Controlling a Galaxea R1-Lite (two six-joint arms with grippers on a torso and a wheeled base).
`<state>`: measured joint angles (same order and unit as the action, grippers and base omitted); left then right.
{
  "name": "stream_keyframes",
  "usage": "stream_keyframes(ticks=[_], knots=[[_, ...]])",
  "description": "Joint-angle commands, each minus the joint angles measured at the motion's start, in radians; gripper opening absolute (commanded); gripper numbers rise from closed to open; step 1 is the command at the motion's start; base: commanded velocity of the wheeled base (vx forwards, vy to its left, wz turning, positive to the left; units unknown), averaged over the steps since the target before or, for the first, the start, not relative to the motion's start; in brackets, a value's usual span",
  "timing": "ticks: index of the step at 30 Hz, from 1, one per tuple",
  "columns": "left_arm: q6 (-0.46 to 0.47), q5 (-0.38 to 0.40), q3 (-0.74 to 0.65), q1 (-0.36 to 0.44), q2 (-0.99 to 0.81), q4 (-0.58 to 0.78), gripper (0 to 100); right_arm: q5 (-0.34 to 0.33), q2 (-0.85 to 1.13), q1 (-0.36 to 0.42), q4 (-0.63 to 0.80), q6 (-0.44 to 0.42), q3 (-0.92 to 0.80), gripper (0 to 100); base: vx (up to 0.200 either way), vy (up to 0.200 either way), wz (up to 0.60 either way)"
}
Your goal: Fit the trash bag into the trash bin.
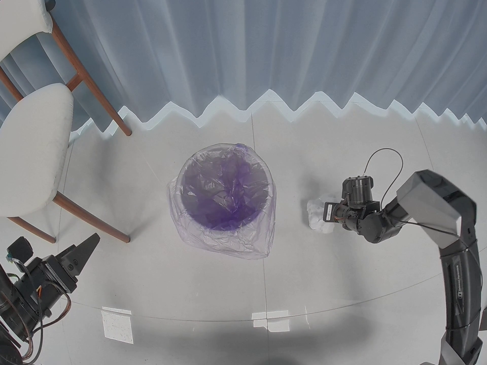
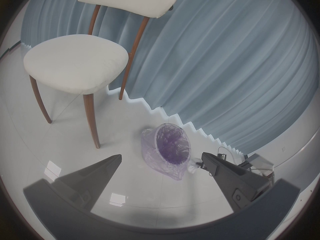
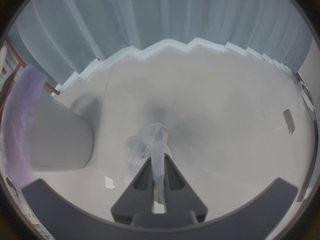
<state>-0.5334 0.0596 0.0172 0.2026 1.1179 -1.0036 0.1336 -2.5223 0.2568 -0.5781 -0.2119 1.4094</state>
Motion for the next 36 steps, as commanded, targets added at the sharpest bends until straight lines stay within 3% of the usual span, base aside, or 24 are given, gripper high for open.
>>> stream_keyframes(ticks=[1, 3, 6, 10, 21, 30, 36], knots=[[0.066, 0.011, -0.017, -0.002, -0.124, 0.08, 100, 0.001, 0.634, 0.09, -0.014, 0.002, -0.537, 0, 0.0, 0.0, 0.0], [0.092, 0.011, -0.017, 0.001, -0.133, 0.109, 100, 0.003, 0.721, 0.114, -0.009, 0.005, -0.61, 0, 0.0, 0.0, 0.0], [0.214, 0.014, 0.009, 0.006, -0.176, 0.24, 100, 0.0, 0.97, 0.179, 0.003, 0.014, -0.787, 0, 0.2, 0.0, 0.0], [0.236, 0.048, 0.055, 0.017, -0.184, 0.296, 100, -0.005, 1.065, 0.199, -0.008, 0.014, -0.862, 0, 0.2, 0.0, 0.0], [0.234, 0.069, 0.15, 0.011, -0.151, 0.3, 100, -0.016, 1.065, 0.206, -0.017, 0.002, -0.866, 0, 0.2, 0.0, 0.0], [0.242, 0.108, 0.139, 0.003, -0.156, 0.3, 100, -0.085, 0.955, 0.3, -0.109, 0.003, -0.846, 0, 0.0, 0.2, 0.0], [0.242, 0.103, 0.145, -0.017, -0.158, 0.3, 100, -0.086, 0.869, 0.328, -0.112, 0.008, -0.782, 0, 0.0, 0.2, 0.0]])
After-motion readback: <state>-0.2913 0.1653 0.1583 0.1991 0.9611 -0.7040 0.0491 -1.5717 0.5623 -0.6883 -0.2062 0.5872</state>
